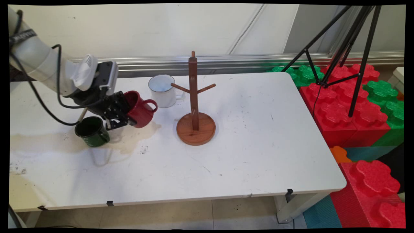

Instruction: Place the picked object on the table

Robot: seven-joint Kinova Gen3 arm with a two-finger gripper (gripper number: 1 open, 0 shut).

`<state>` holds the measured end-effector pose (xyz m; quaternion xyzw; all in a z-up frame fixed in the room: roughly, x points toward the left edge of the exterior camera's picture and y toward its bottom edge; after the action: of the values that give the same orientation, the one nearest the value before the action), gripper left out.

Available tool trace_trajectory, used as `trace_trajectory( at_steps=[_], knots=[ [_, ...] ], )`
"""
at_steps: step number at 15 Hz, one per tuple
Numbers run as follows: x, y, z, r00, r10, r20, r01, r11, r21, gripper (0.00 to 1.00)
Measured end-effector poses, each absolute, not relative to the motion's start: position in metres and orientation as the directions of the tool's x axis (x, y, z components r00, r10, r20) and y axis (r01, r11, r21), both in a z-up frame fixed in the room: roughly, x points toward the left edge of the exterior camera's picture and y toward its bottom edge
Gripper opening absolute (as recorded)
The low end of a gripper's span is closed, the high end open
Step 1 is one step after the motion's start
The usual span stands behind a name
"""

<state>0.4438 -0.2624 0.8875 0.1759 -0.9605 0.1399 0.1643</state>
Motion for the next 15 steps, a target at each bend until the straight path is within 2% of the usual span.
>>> trace_trajectory(
  at_steps=[15],
  knots=[
    [0.440,-0.316,0.836,-0.953,-0.244,0.183,-0.279,0.939,-0.203,0.00]
  ],
)
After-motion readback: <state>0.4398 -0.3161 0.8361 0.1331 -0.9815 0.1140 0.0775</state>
